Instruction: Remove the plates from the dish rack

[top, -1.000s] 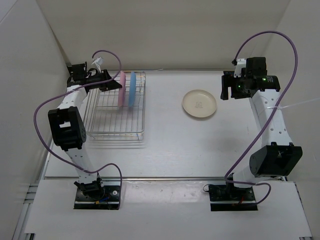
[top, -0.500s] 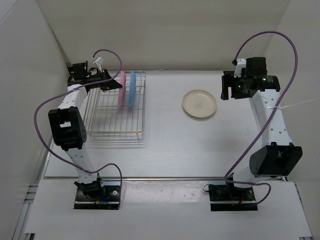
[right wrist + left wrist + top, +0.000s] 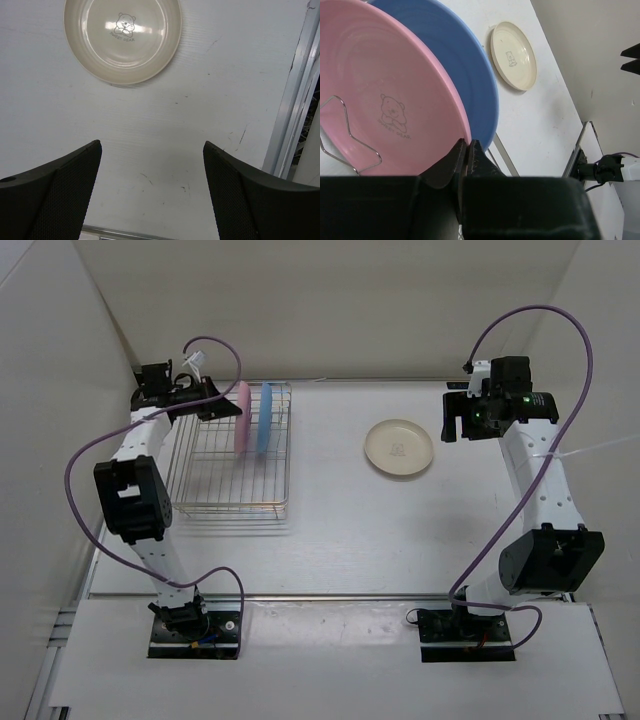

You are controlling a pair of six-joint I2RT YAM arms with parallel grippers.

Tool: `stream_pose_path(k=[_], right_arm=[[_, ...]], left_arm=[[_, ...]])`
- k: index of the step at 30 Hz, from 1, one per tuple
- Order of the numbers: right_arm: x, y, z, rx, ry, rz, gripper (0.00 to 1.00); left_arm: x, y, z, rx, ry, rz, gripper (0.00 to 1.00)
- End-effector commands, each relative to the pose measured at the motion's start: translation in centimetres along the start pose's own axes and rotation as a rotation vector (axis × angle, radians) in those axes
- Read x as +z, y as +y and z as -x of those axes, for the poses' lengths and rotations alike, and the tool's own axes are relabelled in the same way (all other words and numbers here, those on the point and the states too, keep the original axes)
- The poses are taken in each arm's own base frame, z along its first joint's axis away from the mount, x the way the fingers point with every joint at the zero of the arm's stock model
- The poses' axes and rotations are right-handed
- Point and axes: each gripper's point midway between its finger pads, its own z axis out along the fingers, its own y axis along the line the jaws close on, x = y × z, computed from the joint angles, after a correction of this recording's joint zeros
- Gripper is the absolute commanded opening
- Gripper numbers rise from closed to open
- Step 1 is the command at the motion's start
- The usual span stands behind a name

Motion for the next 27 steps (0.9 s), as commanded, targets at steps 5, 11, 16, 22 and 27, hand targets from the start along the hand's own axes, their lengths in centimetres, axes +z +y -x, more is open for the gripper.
stream_pose_path(k=[5, 11, 16, 22, 27], right_arm=[[-0.1, 0.5, 0.6, 0.002, -0.030, 0.019, 0.85], [-0.3, 0.6, 0.9, 0.001, -0.040, 0.027, 0.85], [-0.3, 0.5, 1.6, 0.000, -0.045, 0.026, 0.84], [-1.8, 1.0, 4.3, 0.000, -0.096, 0.049, 0.84], [-3.6, 1.6, 6.5, -0.014, -0.159, 0.076, 0.84]], left_arm=[[-4.2, -7.5, 5.5, 0.201, -0.116, -0.025, 0.11], [-5.8, -10.7, 6.6, 0.249, -0.138, -0.042, 0.11], [-7.7, -15.4, 8.2, 0.369, -0.151, -0.019, 0.11], [-6.1, -20.8, 6.7, 0.586, -0.062, 0.062, 0.11], [-2.2, -25.3, 0.7, 0.835, 0.062, 0.074, 0.11]])
